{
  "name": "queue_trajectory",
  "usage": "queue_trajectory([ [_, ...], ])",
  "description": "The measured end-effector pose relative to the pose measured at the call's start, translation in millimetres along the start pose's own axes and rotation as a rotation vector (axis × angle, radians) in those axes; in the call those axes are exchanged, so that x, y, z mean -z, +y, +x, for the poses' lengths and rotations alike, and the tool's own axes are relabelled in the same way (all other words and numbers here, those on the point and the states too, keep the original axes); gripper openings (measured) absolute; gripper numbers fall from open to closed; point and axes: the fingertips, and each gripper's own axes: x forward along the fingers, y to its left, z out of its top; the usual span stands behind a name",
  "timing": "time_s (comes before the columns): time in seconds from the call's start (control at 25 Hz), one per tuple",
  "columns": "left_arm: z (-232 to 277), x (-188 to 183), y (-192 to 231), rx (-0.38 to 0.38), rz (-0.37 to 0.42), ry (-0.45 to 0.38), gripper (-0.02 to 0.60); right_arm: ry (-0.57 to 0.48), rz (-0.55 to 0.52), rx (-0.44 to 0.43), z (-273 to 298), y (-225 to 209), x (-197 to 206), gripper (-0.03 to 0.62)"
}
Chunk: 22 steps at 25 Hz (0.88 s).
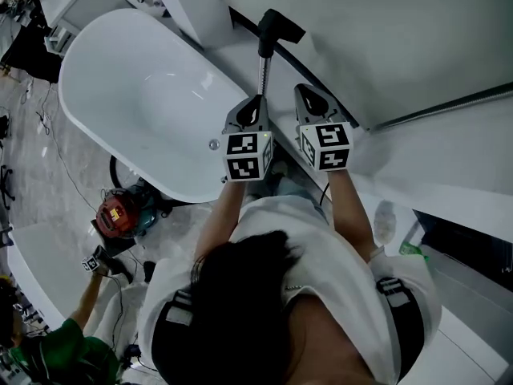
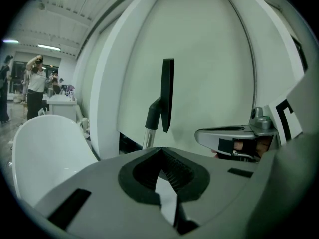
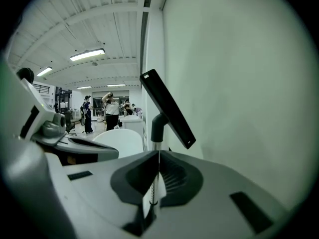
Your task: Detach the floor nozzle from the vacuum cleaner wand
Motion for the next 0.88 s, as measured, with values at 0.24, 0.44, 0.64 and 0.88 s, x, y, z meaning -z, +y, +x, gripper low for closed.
queue_trajectory([
  [0.24, 21.8, -8.3, -6.2, -0.043, -0.02, -0.01, 0.003, 0.015, -0.065, -0.05, 13.7, -14.1, -11.5, 0.017],
  [0.44, 31.6, -11.6, -6.5, -0.085, -0.029, -0.015, 0.003, 0.067, -0.032, -0.133, 31.5, -17.2, -3.9, 0.017],
  [0.64, 36.1, -8.7, -1.2, -0.125, -0.054, -0.014, 0.003, 0.062, -0.065, -0.16, 37.7, -16.8, -2.3, 0.017],
  [0.88, 41.3, -14.2, 0.2, -0.145, -0.041, -0.02, 0.003, 0.057, -0.078, -0.169, 39.7, -23.9, -3.5, 0.018],
])
